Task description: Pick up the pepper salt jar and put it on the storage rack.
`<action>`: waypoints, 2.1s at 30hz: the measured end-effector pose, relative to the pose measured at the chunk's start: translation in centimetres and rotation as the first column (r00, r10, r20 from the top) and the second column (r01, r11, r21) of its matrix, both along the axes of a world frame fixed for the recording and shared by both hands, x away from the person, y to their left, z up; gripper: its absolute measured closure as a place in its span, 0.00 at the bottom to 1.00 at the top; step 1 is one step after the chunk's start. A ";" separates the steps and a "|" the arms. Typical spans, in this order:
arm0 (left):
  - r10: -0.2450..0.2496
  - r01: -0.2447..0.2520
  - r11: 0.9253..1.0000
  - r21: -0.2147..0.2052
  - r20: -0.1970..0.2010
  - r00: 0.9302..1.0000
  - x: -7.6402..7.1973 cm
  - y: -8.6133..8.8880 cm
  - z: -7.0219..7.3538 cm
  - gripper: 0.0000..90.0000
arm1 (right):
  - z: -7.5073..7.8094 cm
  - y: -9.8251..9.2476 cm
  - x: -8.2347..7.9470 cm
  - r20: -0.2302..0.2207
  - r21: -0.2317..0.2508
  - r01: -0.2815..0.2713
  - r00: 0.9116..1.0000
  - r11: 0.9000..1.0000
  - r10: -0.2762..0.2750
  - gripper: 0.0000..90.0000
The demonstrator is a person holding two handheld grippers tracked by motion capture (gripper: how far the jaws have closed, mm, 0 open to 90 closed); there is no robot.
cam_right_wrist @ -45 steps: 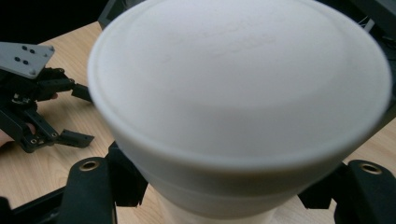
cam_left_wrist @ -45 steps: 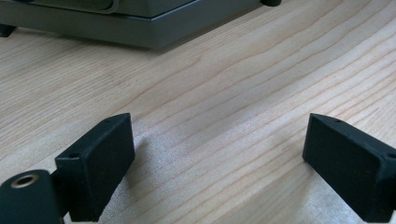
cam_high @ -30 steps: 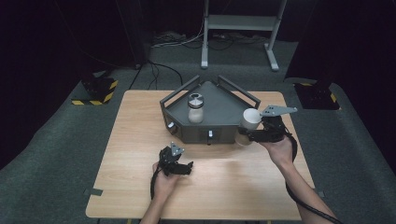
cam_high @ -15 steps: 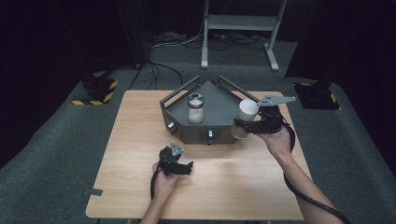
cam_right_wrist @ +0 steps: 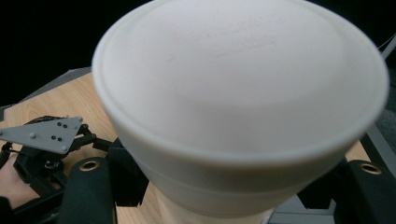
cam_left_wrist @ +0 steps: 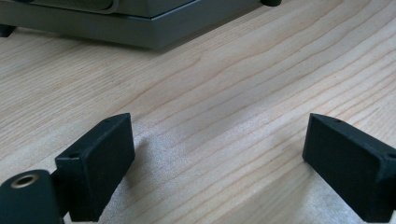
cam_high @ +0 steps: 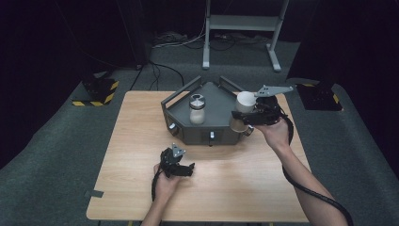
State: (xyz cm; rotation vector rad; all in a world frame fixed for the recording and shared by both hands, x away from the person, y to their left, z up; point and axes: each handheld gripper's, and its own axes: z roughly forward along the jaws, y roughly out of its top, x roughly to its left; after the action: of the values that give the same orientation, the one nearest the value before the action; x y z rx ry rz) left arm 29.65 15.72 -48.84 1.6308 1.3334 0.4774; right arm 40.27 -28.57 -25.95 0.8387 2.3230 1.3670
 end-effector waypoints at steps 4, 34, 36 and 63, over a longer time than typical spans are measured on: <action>0.003 -0.003 1.000 -0.003 0.002 1.000 0.0 0.0 0.0 0.10 | 0.1 0.4 0.5 -0.003 0.003 0.008 1.000 1.000 -0.008 0.37; 0.004 -0.004 1.000 -0.005 0.002 1.000 0.0 -0.1 -0.1 0.10 | -1.3 5.3 3.9 -0.006 -0.060 0.088 0.996 0.994 -0.088 0.37; 0.004 -0.004 1.000 -0.005 0.002 1.000 0.0 -0.1 -0.1 0.10 | -1.4 5.4 4.0 -0.007 -0.062 0.091 0.996 0.994 -0.091 0.37; 0.004 -0.004 1.000 -0.005 0.002 1.000 0.0 -0.1 -0.1 0.10 | -2.8 7.4 4.7 -0.001 -0.086 0.120 0.993 0.989 -0.120 0.38</action>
State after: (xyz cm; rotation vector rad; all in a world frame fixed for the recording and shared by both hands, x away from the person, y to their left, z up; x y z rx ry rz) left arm 29.62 15.66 -48.91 1.6231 1.3356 0.4778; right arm 44.99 -21.16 -28.72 0.9405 2.2776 1.2082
